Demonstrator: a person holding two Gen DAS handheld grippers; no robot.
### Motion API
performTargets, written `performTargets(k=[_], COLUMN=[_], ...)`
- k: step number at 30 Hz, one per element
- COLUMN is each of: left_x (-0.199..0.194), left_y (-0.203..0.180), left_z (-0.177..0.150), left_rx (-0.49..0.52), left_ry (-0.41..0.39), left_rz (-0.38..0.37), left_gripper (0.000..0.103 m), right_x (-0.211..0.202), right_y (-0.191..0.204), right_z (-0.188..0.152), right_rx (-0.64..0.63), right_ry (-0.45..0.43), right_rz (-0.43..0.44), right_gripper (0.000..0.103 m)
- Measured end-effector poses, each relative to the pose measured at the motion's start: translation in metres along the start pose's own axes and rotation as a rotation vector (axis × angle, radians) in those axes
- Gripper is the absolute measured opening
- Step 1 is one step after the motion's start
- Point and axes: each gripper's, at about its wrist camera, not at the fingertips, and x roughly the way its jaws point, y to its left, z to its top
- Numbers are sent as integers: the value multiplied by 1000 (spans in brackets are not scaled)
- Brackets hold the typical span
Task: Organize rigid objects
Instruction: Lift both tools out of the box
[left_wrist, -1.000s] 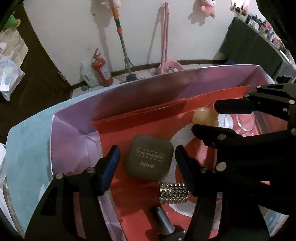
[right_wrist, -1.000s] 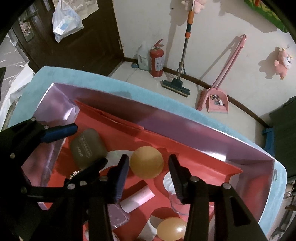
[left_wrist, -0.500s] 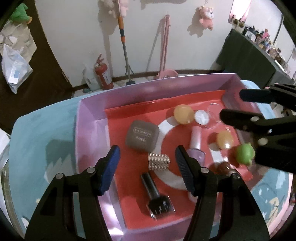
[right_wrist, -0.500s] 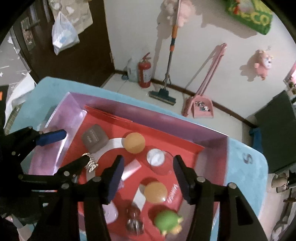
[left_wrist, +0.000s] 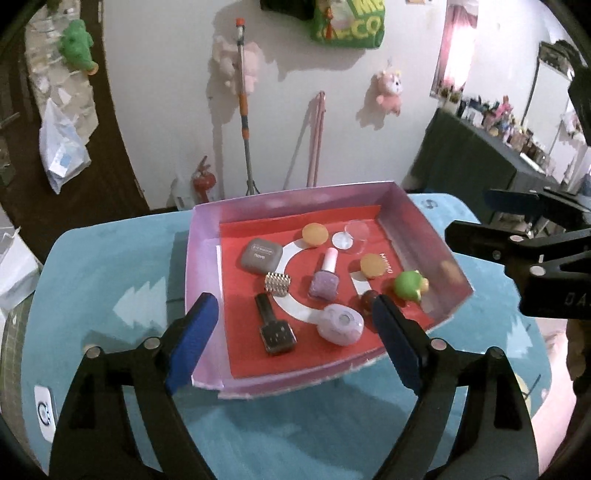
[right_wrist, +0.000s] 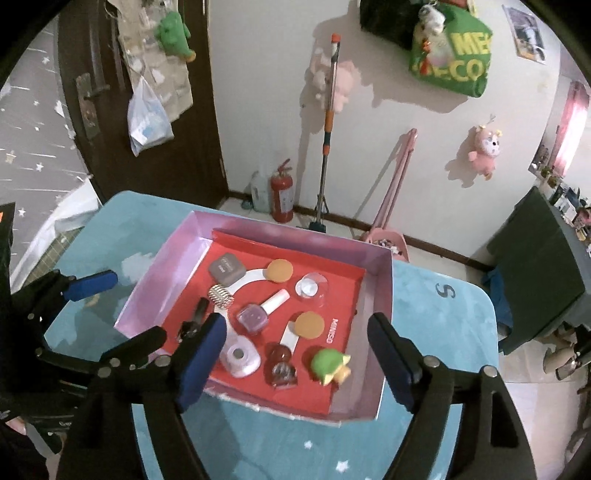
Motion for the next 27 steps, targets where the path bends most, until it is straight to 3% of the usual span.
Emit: performTargets(k=[8,12,18,23,27], left_x=[-25,-19,10,40,62], left_y=[2,0,2,3,9], left_z=[-35,-46,-51,-52,-50], left_rx=[-43,-37,-56,-42,-66], left_ry=[-127,-169,-196,-212,-204], left_rz=[18,48,83,99,79], left_gripper=[94,94,94,94,94], right_x=[-26,-18,11,34,55], right_y=[-3,-8,-19,-18,-15], right_z=[-49,-72,-91,-97,-98], right_rx=[63,89,136,115,91], right_ry=[-136,-193,-234,-263,-284], right_rz=[-5,-44,-43,-93,-117], right_gripper=[100,102,103,103,103])
